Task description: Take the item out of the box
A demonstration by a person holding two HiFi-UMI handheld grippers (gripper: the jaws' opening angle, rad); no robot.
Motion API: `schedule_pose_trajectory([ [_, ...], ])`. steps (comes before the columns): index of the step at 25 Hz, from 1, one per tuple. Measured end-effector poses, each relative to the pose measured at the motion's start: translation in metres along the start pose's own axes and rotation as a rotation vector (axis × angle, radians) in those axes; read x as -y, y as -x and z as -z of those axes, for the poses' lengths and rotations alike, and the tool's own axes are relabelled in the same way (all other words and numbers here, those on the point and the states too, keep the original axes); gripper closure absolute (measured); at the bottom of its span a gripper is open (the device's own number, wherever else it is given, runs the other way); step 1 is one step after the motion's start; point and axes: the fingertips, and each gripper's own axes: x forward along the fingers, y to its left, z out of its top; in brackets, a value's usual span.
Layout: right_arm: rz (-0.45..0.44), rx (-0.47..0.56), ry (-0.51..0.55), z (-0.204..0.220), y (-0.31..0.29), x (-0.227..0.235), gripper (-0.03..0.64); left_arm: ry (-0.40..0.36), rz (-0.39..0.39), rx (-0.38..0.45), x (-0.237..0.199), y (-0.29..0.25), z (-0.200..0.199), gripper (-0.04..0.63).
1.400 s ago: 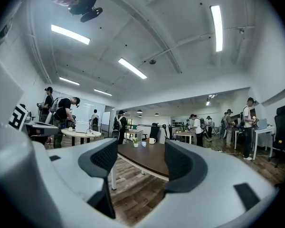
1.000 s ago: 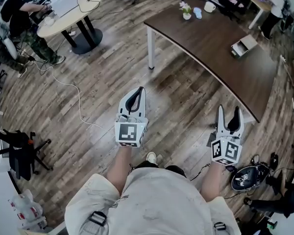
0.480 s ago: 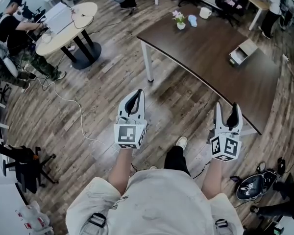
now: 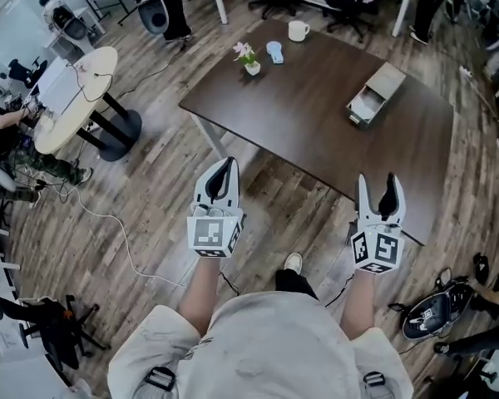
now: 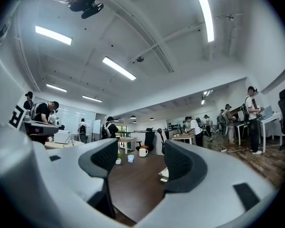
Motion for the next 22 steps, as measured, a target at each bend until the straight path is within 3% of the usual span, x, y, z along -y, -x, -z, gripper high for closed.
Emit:
schedule_pose_trajectory([
  [10,0.118,-0.023,-0.018,0.019,-0.046,0.11,0.314,-0.005,0.112,0.001,0.067,-0.131,0.003,0.594],
  [22,0.232,-0.007,0.015,0.016,-0.065,0.17,0.314,0.003,0.212,0.02,0.106,-0.213,0.01,0.594],
])
